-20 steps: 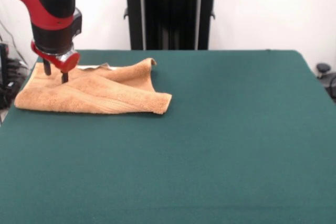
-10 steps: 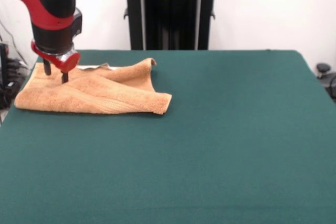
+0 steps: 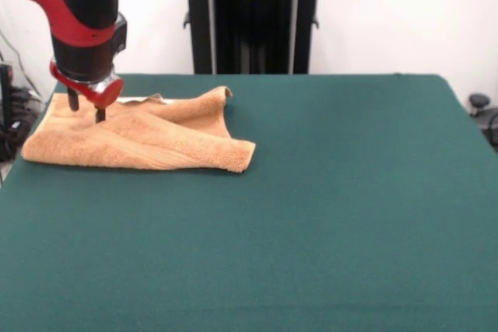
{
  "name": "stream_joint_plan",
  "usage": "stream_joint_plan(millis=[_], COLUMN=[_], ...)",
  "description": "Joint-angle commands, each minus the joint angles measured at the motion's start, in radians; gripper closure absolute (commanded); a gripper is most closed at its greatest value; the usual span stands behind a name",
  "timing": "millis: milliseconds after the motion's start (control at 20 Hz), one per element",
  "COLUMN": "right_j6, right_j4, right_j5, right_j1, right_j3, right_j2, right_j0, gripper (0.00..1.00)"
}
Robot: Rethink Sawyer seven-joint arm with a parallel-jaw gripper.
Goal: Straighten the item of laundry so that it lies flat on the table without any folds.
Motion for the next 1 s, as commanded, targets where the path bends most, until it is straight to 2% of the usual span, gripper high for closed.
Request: stream_joint_plan(millis=[50,100,500,750,950,1000], right_j6=[-0.036,-0.041,0.012,0.004,-0.007,-0.022], right_j4=[0.042,0.037,0.053,0.055,0.072,0.045], right_j5=[0.09,0.081,0.01,0.0,0.048,0.031], right_j1=[0.099,0.098,0.093,0.094,0.09,0.089], right_j3=[-0.035,-0.031,-0.005,0.001,-0.008,-0.015], right_j2=[0.08,0.085,0.088,0.089,0.088,0.082], right_j0=[0.078,0.072,0.068,0.062,0.064,0.072], gripper=[0.0,1.0,1.0,1.0,1.0,1.0])
